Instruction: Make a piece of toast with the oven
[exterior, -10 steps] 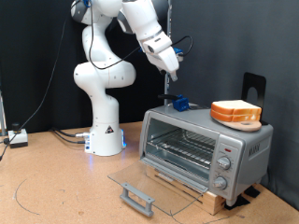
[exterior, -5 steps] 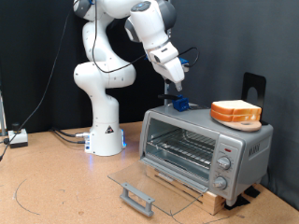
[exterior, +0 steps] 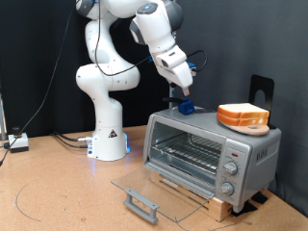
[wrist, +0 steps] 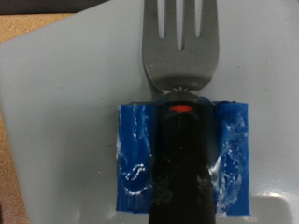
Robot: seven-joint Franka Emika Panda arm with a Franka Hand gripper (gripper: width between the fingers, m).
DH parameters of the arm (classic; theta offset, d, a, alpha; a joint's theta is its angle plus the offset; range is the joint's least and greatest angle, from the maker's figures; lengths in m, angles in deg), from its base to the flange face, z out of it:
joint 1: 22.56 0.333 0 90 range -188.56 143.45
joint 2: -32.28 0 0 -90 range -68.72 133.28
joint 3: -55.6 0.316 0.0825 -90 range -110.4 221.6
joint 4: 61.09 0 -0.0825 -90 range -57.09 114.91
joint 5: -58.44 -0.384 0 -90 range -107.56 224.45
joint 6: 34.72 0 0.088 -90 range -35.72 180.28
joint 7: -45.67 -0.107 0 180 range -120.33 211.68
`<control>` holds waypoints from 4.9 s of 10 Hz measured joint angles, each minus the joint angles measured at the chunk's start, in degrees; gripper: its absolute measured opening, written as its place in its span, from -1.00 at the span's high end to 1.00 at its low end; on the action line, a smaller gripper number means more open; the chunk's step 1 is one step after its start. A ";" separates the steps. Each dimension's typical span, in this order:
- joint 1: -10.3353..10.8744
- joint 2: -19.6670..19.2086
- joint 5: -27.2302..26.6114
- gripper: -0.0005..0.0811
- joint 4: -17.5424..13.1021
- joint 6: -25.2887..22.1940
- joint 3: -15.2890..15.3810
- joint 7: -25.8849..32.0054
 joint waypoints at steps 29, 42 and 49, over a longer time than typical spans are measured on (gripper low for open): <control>-0.61 -7.13 -4.87 0.02 0.20 4.49 7.46 0.94; -7.51 0.73 -6.09 0.02 1.31 13.94 -1.12 2.57; -18.79 0.09 5.31 0.02 0.28 7.60 -9.96 6.65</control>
